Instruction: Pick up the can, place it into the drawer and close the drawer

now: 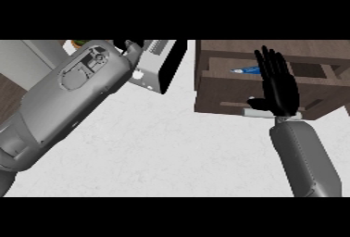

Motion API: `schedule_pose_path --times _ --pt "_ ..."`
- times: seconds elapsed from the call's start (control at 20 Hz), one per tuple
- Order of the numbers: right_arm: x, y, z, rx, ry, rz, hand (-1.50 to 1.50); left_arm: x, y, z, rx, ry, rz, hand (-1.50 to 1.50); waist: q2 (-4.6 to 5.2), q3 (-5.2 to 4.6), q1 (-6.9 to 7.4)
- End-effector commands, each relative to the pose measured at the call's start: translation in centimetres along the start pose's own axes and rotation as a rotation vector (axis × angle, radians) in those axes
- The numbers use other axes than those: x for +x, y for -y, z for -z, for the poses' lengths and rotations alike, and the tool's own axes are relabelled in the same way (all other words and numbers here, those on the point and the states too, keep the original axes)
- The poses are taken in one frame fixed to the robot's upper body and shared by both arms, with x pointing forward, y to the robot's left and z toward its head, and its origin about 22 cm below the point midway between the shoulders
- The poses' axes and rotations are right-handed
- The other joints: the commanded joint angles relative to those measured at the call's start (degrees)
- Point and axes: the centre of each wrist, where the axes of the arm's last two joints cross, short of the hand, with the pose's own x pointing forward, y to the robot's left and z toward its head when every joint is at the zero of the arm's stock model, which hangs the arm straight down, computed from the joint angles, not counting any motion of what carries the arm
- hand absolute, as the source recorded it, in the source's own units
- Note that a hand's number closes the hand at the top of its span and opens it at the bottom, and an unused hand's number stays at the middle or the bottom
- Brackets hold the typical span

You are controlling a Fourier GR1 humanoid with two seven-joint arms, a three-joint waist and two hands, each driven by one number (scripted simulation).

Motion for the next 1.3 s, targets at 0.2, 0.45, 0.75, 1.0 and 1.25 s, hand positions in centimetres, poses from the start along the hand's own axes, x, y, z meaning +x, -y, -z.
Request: schedule_pose_path --times 0.2,0.45,0.75,1.0,1.25 --pt "0.4 -1.7 3.5 -0.020 -0.056 0.014 -1.50 -2.0 -2.9 -1.5 -0.010 -0.032 0.015 -1.50 1.58 1.46 1.01" --pt "0.1 -1.9 5.2 -0.022 -0.072 -0.006 -1.50 -2.9 -4.5 -2.9 -0.026 -0.035 0.023 -1.50 1.66 1.45 1.35" --pt "2.5 -0.1 9.2 -0.072 -0.053 -0.002 -1.50 -4.0 -3.6 -4.0 -0.026 -0.007 0.003 -1.50 2.51 1.45 1.45" --pt "1.9 -0.6 8.9 -0.054 -0.072 -0.015 -1.50 -5.0 -4.4 -5.1 -0.040 -0.025 0.021 -1.50 2.69 1.48 2.17" --pt "2.4 0.9 10.8 -0.086 -0.102 0.008 -1.50 -5.2 -6.7 -5.6 -0.043 -0.010 0.023 -1.50 2.85 1.48 3.30"
